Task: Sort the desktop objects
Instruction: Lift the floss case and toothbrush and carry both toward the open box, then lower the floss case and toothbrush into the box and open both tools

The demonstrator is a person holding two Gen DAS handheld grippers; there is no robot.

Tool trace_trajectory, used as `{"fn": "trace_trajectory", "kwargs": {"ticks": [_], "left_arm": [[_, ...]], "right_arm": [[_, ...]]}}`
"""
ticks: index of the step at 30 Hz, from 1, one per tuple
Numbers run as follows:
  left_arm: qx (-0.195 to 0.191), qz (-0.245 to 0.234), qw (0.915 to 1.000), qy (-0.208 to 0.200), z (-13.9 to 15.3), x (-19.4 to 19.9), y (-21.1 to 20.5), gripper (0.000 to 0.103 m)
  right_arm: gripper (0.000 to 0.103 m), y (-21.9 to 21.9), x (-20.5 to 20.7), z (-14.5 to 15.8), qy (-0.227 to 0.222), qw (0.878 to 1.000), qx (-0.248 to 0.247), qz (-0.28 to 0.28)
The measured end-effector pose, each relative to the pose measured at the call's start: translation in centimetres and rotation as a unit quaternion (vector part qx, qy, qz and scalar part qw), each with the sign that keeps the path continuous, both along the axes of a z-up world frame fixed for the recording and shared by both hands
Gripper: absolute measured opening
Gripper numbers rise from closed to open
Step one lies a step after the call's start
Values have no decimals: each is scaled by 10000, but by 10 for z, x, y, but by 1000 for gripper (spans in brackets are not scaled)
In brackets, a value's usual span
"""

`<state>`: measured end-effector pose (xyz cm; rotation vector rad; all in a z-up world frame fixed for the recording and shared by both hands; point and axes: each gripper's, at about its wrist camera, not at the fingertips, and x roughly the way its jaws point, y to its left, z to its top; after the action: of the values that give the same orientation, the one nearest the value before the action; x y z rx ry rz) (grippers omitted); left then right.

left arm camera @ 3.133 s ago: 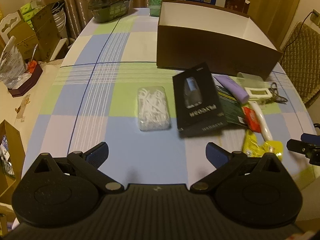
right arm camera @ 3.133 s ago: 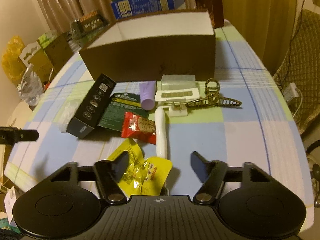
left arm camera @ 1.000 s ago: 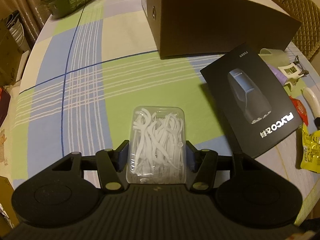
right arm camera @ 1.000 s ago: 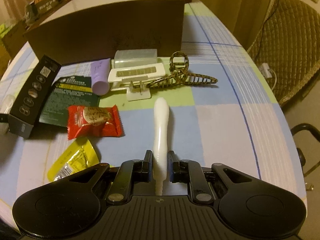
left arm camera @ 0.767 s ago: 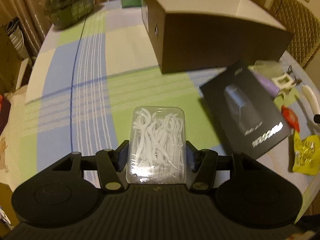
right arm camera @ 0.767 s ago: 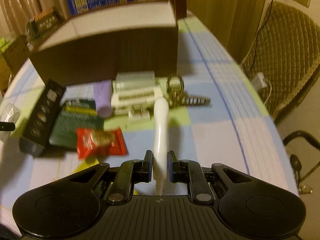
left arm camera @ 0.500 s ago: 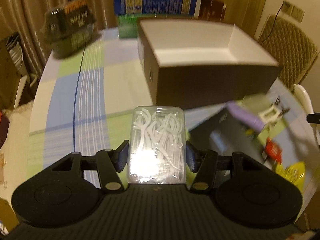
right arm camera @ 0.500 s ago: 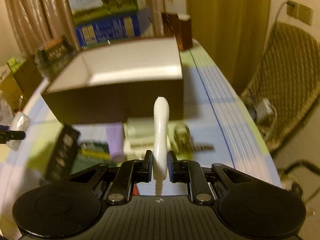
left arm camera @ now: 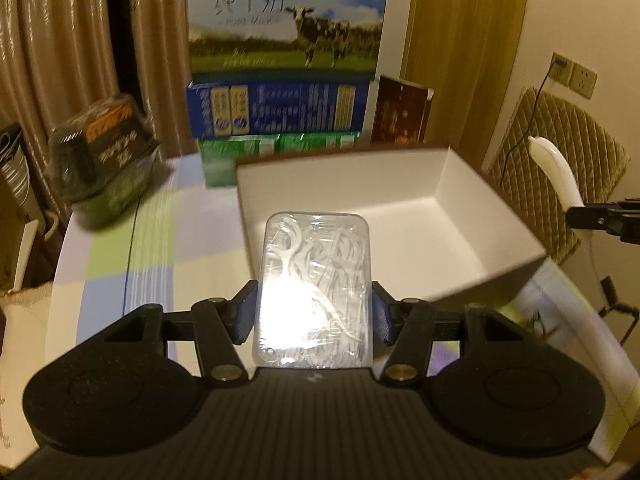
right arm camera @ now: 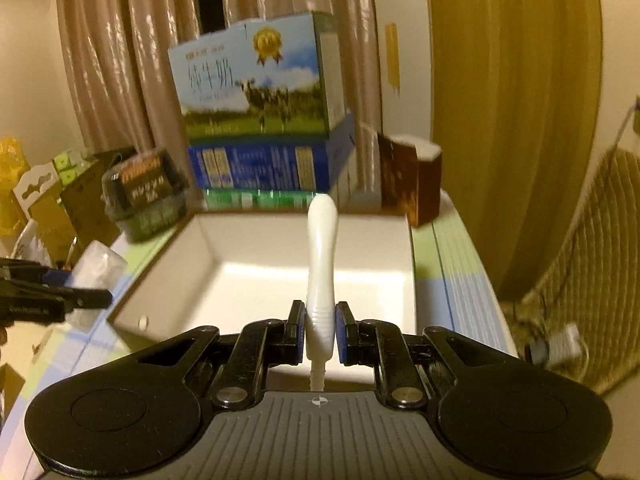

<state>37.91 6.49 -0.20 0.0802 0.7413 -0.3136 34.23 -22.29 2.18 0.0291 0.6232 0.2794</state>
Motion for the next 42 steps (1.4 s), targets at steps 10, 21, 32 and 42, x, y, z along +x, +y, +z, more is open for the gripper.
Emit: {"fn": "trace_trajectory", "kwargs": {"ticks": [10, 21, 32, 42], "left_arm": [[93, 37, 9999, 46, 3, 58, -39, 52], [315, 346, 9964, 712, -43, 111, -58, 52], [739, 318, 9894, 1211, -89, 131, -78, 52], [987, 281, 9835, 1492, -106, 143, -81, 52]], "right_arm": [[12, 8, 68, -7, -10, 9999, -157, 48], [12, 6, 120, -60, 689, 9952, -686, -103], [12, 6, 132, -100, 1195, 9865, -1119, 26], [12, 9, 141, -110, 1437, 9802, -1337, 254]]}}
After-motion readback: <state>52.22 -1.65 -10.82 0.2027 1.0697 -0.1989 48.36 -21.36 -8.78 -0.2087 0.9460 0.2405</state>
